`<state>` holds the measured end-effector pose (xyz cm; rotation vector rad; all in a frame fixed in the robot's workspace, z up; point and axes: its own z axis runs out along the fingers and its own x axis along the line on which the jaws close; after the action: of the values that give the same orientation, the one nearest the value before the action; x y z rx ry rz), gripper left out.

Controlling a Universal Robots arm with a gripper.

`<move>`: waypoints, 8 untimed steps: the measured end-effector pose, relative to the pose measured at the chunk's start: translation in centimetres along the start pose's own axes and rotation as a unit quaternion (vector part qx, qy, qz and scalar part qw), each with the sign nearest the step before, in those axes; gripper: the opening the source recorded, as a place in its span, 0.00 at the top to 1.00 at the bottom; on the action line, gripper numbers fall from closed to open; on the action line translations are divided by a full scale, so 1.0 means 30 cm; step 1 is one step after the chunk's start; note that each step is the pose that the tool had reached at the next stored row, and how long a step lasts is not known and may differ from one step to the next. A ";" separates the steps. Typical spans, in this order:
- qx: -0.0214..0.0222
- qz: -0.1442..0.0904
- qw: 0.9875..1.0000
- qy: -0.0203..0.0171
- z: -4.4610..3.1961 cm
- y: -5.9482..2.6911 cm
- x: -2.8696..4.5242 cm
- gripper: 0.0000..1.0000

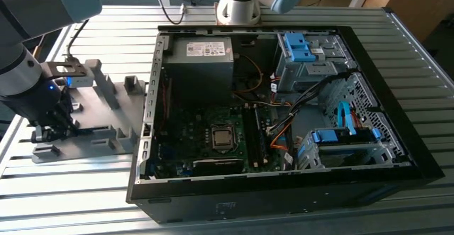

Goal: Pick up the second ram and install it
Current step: 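Pick up the second ram and move it above second insertion slot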

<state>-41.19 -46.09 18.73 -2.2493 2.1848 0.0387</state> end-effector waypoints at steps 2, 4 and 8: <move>0.000 0.016 1.000 0.000 0.001 0.000 0.000 0.86; 0.001 0.030 1.000 0.000 0.001 0.000 0.000 0.86; 0.001 0.038 0.999 0.000 0.001 0.000 0.000 0.86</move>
<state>-41.19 -46.09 18.69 -2.1654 2.2682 0.0363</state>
